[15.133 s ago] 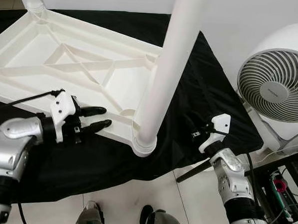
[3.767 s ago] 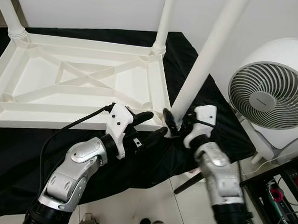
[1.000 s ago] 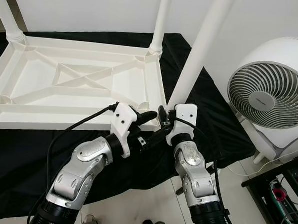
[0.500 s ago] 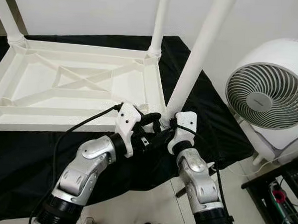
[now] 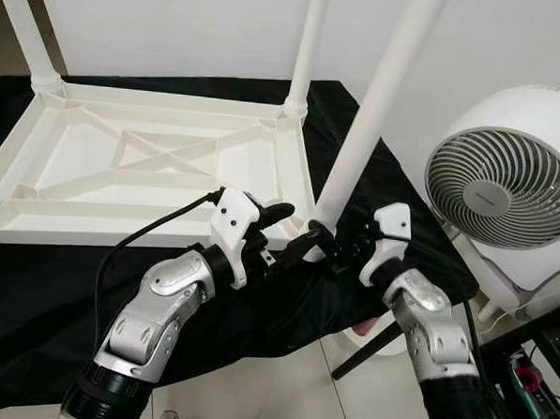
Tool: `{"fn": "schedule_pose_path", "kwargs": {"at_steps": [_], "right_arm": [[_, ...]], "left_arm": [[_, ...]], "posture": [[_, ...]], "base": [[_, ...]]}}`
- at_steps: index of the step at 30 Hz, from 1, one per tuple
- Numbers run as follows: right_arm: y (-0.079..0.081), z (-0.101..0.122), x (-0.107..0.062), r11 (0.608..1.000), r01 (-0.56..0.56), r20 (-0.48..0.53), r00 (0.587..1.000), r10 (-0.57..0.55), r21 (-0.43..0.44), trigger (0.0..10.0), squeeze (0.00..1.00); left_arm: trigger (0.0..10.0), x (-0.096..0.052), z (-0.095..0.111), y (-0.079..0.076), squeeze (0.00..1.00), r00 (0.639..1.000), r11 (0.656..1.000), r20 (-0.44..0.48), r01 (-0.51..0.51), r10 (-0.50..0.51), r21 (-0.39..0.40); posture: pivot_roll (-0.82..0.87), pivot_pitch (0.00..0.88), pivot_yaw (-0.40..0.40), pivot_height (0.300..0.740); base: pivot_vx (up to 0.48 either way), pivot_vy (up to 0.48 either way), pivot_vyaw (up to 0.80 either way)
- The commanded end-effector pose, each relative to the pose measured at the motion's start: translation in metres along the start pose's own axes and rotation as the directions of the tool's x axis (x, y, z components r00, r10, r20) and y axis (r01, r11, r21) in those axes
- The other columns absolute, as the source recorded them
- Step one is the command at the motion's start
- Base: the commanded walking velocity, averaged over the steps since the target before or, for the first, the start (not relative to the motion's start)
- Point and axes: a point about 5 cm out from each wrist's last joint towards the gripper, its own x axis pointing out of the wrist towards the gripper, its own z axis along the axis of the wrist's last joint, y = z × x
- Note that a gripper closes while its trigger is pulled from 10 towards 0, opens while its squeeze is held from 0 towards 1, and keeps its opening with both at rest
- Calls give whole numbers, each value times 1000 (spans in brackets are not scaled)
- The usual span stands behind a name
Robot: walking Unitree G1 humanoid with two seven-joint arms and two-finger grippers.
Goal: Building children table
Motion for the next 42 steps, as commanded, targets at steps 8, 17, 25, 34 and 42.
{"fn": "schedule_pose_path", "kwargs": {"at_steps": [8,17,25,34,42], "right_arm": [[-12,-3,-2,993,-120,-3,993,120,9,10000,0],[-5,-3,5,958,-285,0,958,285,5,10000,0],[-6,-1,17,924,-382,-19,924,382,-14,10000,0],[-23,-5,21,908,-414,-114,907,406,-59,10000,0],[-25,-8,25,896,-433,-158,895,416,-94,2863,0]], "left_arm": [[10000,-10,-4,-1,0,999,999,-48,21,-20,29],[10000,-15,-15,-9,0,992,997,-100,77,-74,26],[10000,-12,-18,-8,0,993,997,-100,69,-67,19],[10000,-5,-14,-1,0,994,997,-89,68,-64,37],[10000,-3,-14,-3,0,993,996,-84,82,-79,34]], "posture": [[111,63,-78,740],[109,69,-78,740],[102,38,-70,740],[85,16,-49,740],[81,5,-49,740]], "base": [[0,0,0],[0,0,0],[0,0,0],[0,0,0],[0,0,0]]}}
